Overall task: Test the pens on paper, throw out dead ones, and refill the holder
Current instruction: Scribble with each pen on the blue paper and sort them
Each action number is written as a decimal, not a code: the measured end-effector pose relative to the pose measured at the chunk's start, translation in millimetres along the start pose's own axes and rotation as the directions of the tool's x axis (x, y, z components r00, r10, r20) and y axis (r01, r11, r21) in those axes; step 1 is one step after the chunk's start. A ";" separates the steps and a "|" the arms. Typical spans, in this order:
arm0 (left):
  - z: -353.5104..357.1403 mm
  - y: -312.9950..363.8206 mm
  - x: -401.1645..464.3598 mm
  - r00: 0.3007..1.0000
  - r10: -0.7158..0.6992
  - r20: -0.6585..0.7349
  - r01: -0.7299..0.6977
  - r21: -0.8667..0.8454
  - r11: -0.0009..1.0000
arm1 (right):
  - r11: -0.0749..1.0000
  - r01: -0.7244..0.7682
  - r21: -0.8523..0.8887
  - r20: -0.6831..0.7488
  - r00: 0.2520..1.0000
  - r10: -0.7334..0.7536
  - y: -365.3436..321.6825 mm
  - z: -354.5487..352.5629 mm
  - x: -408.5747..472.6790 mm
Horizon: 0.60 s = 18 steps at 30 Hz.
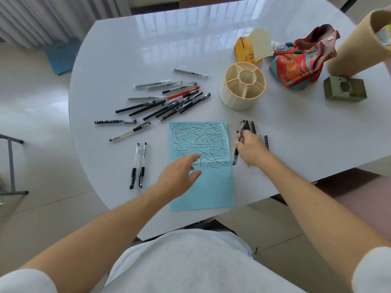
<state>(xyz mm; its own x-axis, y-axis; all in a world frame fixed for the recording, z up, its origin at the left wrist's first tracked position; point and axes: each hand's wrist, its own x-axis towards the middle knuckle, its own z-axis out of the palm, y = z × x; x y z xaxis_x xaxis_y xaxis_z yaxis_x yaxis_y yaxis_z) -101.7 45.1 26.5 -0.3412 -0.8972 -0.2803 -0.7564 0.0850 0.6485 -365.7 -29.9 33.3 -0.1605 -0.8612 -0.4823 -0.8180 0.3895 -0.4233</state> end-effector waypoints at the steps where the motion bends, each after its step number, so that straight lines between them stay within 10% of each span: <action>1: -0.5 -8.2 -4.0 1.000 -0.005 -0.006 0.005 0.036 0.999 | 0.993 0.016 -0.120 0.019 1.000 -0.014 3.7 1.0 7.0; 18: -13.6 -88.5 -30.5 0.980 0.095 0.175 -0.153 0.357 0.922 | 0.880 0.315 -0.354 -0.078 0.928 -0.364 -97.4 17.4 70.1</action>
<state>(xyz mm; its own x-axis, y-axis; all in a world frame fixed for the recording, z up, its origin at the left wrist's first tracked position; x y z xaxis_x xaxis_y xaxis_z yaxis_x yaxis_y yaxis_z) -16.8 59.1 -12.7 -0.5034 -0.7957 -0.3369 -0.8443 0.3699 0.3878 -287.7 -122.5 27.4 0.1054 -0.9665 -0.2341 -0.9665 -0.0442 -0.2529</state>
